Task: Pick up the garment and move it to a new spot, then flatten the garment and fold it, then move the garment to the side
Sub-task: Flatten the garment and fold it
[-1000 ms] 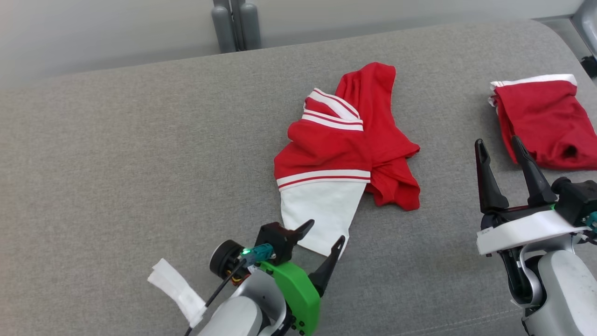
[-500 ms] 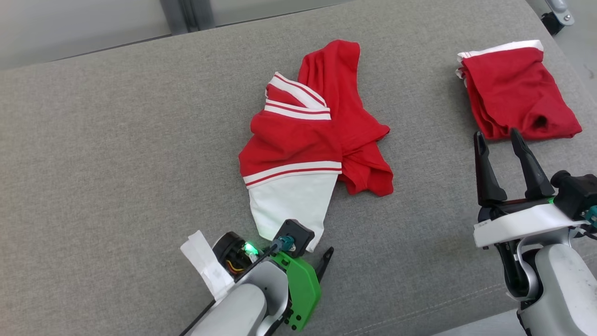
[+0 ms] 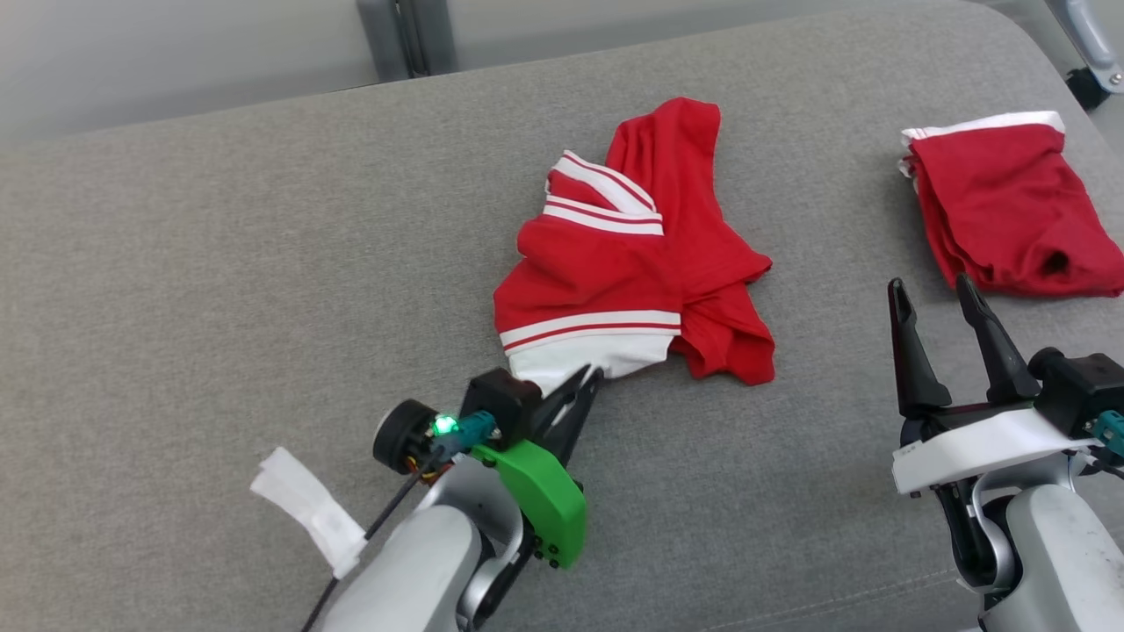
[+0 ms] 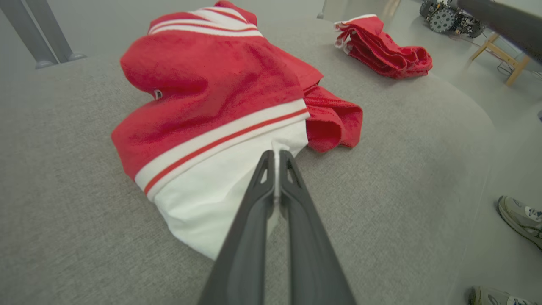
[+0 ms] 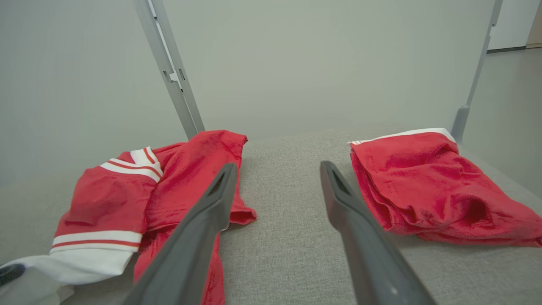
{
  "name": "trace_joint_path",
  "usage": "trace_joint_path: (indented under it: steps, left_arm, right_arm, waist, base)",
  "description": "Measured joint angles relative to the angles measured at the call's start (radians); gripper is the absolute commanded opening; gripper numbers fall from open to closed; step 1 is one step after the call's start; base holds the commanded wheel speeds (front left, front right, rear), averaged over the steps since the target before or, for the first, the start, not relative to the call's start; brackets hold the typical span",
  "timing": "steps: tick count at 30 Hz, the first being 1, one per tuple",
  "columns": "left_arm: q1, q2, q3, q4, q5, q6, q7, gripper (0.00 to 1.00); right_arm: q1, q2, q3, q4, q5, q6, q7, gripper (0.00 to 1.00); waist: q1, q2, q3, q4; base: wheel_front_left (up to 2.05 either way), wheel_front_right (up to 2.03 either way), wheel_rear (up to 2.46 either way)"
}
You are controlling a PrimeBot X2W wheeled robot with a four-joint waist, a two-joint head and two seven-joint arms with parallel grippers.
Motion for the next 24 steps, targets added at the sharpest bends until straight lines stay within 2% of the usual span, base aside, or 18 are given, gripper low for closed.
trace_joint_path:
  steps: [2,6,10,14,19,24]
  left_arm:
    - [0.002,0.016,0.036,-0.057,-0.020,0.014,-0.020,0.00]
    - [0.003,0.089,0.127,-0.156,-0.045,0.058,-0.024,0.00]
    - [0.007,0.142,0.230,-0.197,-0.116,0.081,-0.013,0.00]
    - [0.007,0.187,0.338,-0.172,-0.201,0.098,-0.006,0.00]
    - [0.016,0.239,0.449,-0.077,-0.278,0.111,-0.008,0.00]
    - [0.057,0.258,0.532,0.008,-0.360,0.115,-0.016,0.00]
  right_arm:
    - [0.008,-0.003,0.005,0.005,0.001,0.000,0.000,1.00]
    - [0.008,-0.008,0.017,0.004,0.007,0.000,0.000,1.00]
    - [0.008,-0.011,0.031,0.000,0.009,0.000,0.000,1.00]
    - [0.005,-0.018,0.029,-0.004,0.010,0.000,0.000,1.00]
    - [-0.009,-0.019,0.040,-0.004,0.016,0.000,0.000,1.00]
    - [-0.012,-0.025,0.035,-0.002,0.017,0.000,0.000,1.00]
  waist:
    - [0.0000,0.0000,-0.010,0.018]
    - [0.0000,0.0000,-0.029,0.054]
    - [0.0000,0.0000,-0.037,0.086]
    - [0.0000,0.0000,-0.028,0.104]
    - [0.0000,0.0000,-0.003,0.104]
    - [0.0000,0.0000,0.012,0.089]
  base:
    - [0.00,0.00,0.00]
    - [0.00,0.00,0.00]
    - [0.00,0.00,0.00]
    - [0.00,0.00,0.00]
    - [0.00,0.00,0.00]
    - [0.00,0.00,0.00]
